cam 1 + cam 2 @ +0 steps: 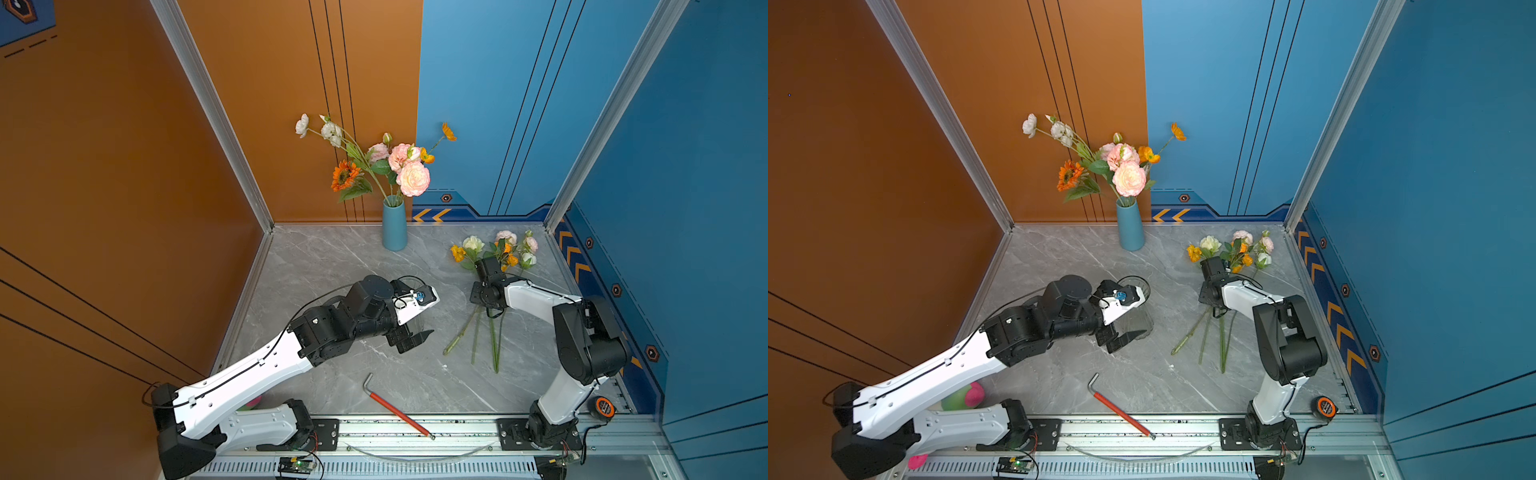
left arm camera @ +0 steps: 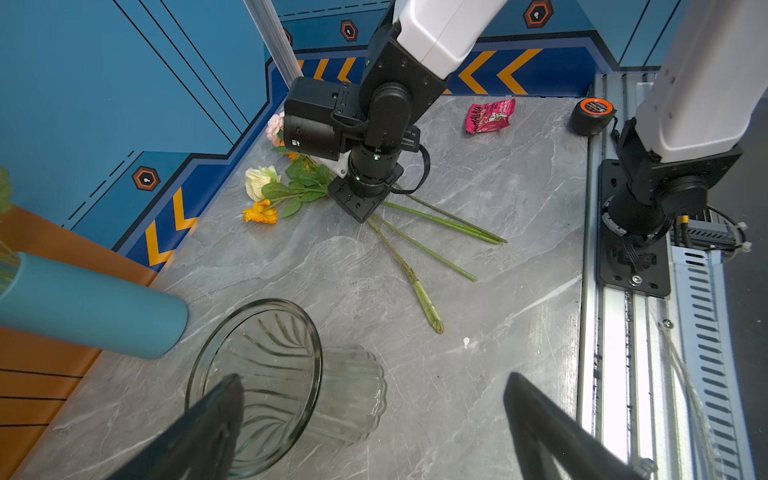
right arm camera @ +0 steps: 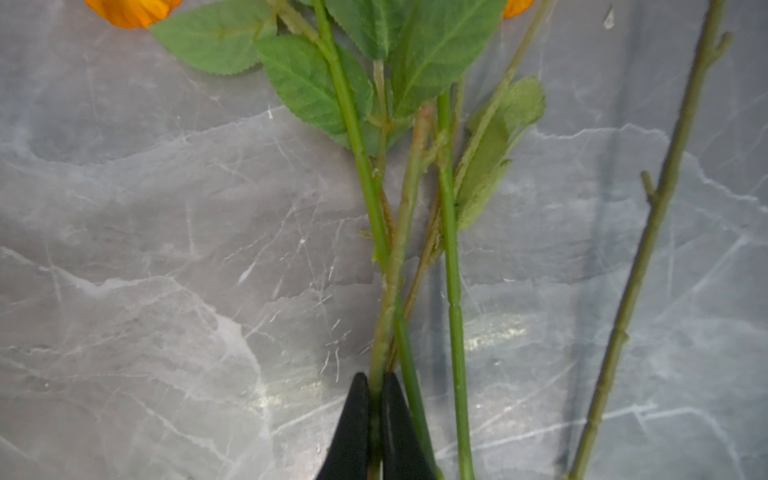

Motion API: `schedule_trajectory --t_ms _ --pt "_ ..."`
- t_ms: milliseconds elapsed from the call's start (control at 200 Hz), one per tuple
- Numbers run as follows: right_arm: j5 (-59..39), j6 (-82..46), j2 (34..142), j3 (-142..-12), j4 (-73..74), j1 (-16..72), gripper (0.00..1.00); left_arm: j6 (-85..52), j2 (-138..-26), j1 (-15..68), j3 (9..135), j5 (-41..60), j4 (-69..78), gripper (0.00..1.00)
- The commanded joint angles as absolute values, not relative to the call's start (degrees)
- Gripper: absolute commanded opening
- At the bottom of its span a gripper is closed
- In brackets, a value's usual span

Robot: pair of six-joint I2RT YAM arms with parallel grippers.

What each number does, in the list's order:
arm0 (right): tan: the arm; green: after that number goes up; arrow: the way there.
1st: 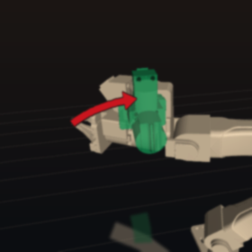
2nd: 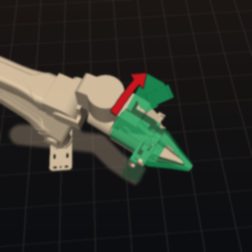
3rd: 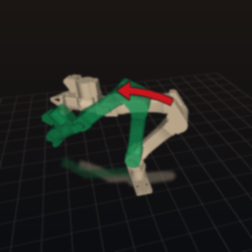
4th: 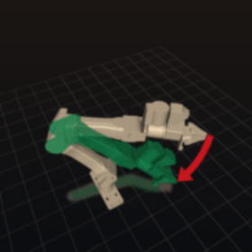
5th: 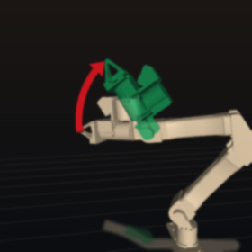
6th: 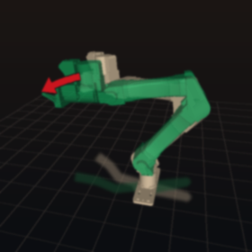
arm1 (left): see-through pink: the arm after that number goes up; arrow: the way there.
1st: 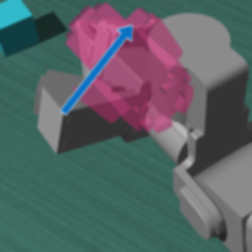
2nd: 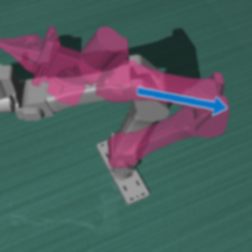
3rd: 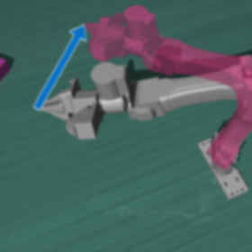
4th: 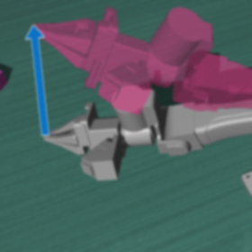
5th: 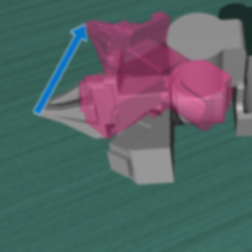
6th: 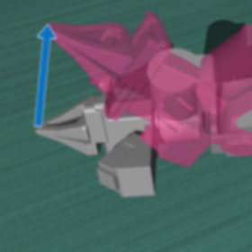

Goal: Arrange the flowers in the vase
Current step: 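Lift the pink flower upward with the right gripper, then carry the pink flower with the right gripper over the clear glass vase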

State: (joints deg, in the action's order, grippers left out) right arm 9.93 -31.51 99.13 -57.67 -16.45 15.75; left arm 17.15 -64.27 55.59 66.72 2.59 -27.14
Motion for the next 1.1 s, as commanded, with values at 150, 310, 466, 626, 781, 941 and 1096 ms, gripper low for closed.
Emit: schedule_trajectory --t_ms 150,310,466,626,781,941,1096 --pt "11.3 -30.1 94.1 -56.6 -17.4 16.1 0.0 17.9 -63.5 56.4 66.1 3.5 -26.4 0.98" --pt "9.6 -29.0 87.1 -54.0 -15.5 17.6 0.0 18.5 -62.8 56.4 65.9 2.7 -26.4 0.98" --pt "6.5 -29.8 75.4 -48.5 -10.8 18.2 0.0 19.9 -61.2 55.6 65.4 2.1 -26.5 0.98" --pt "7.9 -29.0 61.9 -44.1 -7.7 19.0 0.0 20.2 -59.5 53.8 65.2 2.3 -26.5 0.98" --pt "7.1 -25.0 51.9 -43.1 -5.5 20.1 0.0 20.9 -58.1 52.6 64.9 1.3 -26.5 0.98" --pt "12.5 -20.1 46.4 -43.1 0.9 24.6 0.0 21.9 -56.4 52.5 65.9 0.7 -29.3 0.98" --pt "14.1 -12.6 48.1 -48.8 4.2 31.8 0.0 20.7 -54.2 52.1 64.7 0.3 -32.3 0.98"
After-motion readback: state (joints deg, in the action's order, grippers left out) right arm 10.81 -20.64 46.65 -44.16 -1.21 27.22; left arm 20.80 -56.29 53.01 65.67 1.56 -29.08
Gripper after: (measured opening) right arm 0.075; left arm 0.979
